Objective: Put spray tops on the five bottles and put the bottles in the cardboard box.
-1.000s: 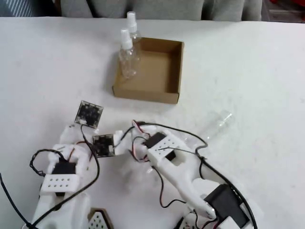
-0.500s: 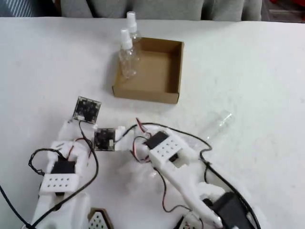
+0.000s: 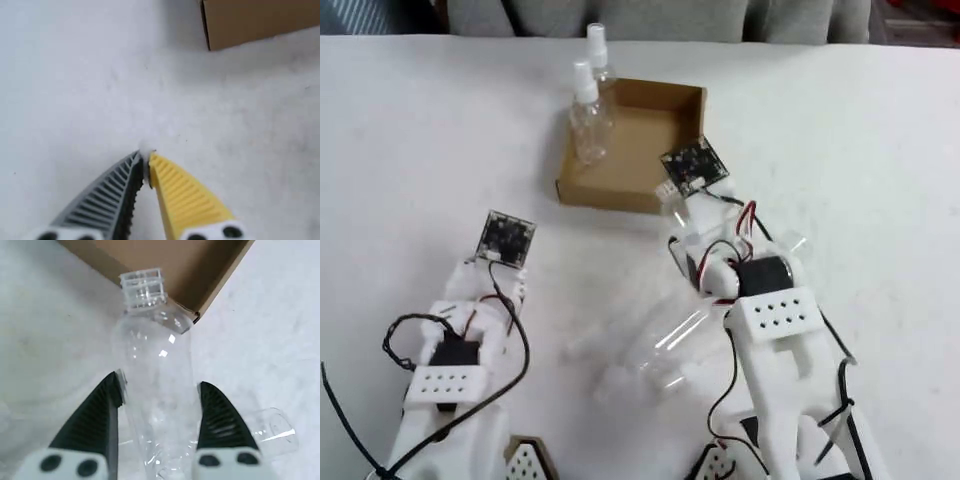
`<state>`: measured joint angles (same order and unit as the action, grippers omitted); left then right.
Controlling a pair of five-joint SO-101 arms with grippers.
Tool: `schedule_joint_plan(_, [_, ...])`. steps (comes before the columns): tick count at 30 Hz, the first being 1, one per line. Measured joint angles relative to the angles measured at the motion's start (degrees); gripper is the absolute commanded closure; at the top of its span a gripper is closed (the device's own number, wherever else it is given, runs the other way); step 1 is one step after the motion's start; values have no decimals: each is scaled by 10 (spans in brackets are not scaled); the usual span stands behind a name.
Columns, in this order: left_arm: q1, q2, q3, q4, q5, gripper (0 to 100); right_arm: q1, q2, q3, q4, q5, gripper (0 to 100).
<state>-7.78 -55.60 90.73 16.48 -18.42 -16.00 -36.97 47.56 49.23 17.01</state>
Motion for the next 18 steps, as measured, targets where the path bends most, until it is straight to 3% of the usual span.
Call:
schedule_joint_plan(8, [-1,0,0,-4,4,976,3,0,0,0,-106,977])
schedule_joint_plan(12, [-1,0,10,-62,79,976,-5,0,-10,0,-222,977])
schedule_joint_plan(18, [-43,0,29,-162,192,976,-100,0,-25,-9,-351,977])
